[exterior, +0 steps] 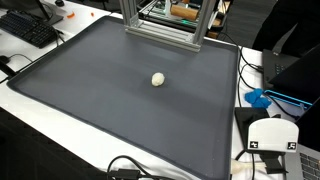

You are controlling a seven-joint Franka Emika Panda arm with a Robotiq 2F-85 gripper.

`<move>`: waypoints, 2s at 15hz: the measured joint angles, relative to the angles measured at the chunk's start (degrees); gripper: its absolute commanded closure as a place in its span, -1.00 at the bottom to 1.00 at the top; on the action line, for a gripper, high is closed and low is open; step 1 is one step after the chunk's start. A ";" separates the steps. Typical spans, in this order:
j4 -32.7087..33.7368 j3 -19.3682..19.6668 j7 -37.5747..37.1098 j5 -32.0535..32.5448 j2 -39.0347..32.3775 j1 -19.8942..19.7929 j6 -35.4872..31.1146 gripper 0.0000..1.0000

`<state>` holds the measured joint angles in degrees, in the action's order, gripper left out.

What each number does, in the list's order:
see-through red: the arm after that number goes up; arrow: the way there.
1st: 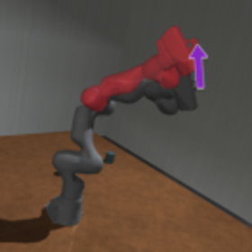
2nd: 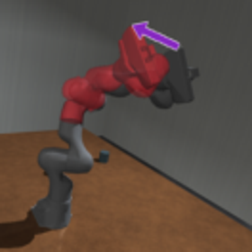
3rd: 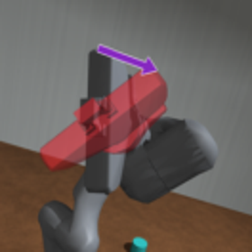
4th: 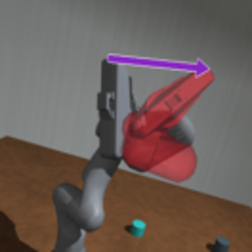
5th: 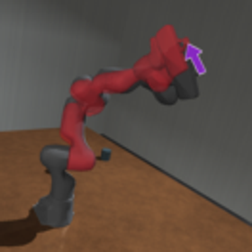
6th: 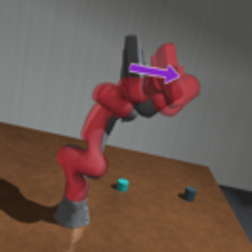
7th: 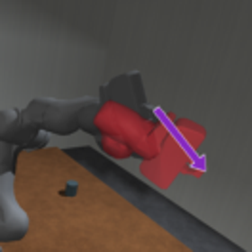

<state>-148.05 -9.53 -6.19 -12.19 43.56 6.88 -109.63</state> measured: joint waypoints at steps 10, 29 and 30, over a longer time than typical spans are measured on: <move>-2.85 -2.09 -2.80 -0.02 -0.28 1.46 -3.26 -1.00; -5.32 -4.69 -4.04 0.16 -0.60 2.39 -6.11 -1.00; -5.32 -4.69 -4.05 0.19 -0.62 2.39 -6.13 -1.00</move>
<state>-153.37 -14.22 -10.24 -12.00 42.94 9.27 -115.76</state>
